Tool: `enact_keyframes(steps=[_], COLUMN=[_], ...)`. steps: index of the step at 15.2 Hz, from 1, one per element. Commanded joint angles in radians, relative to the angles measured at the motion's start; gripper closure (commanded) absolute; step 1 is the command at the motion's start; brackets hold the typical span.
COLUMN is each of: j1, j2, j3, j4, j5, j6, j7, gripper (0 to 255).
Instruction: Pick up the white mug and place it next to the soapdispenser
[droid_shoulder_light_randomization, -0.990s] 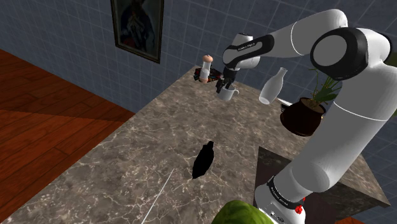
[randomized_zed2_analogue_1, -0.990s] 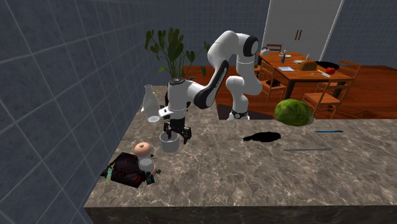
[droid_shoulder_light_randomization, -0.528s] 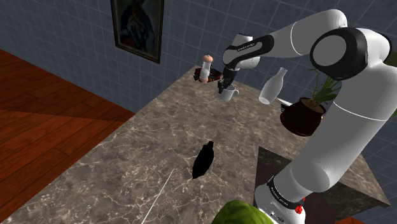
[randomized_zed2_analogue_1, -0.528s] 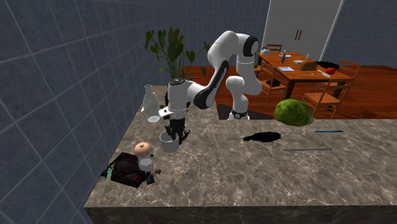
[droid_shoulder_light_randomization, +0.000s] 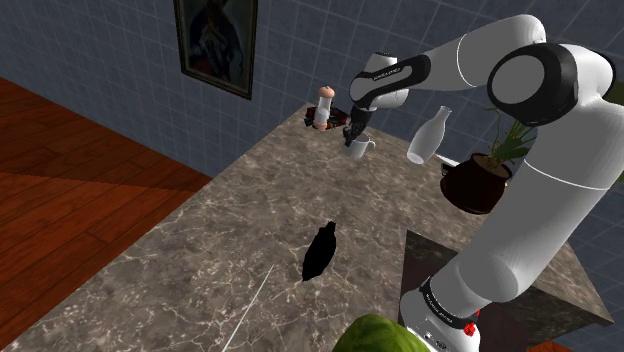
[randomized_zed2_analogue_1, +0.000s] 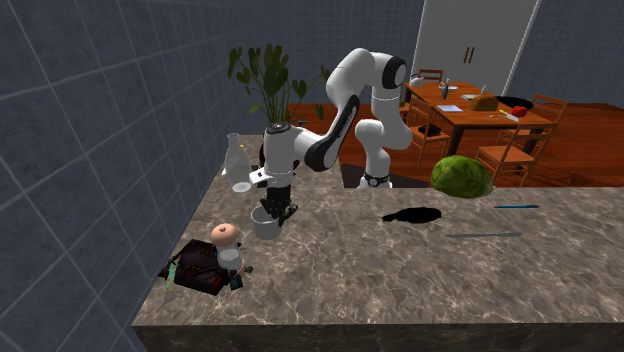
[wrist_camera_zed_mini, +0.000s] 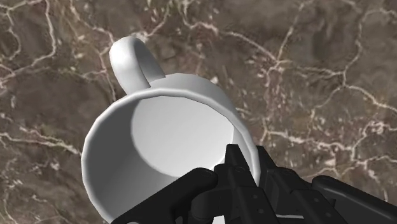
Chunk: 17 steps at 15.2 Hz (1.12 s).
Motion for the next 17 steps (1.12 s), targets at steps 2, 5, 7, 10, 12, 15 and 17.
enact_keyframes(steps=[2,5,7,10,12,15,17], j1=[0.001,0.003,0.004,0.005,0.006,0.006,0.007], j2=[-0.014,-0.035,-0.047,-0.065,-0.075,-0.09,-0.099], j3=[-0.001,-0.003,-0.004,-0.005,-0.005,-0.006,-0.006], j4=[0.01,0.027,0.039,0.059,0.073,0.097,0.113], j5=[-0.005,-0.011,-0.015,-0.021,-0.024,-0.028,-0.03], j6=[-0.024,-0.06,-0.085,-0.122,-0.147,-0.184,-0.21], j7=[0.003,0.006,0.008,0.011,0.013,0.015,0.016], gripper=[255,255,255,255,255,255,255])
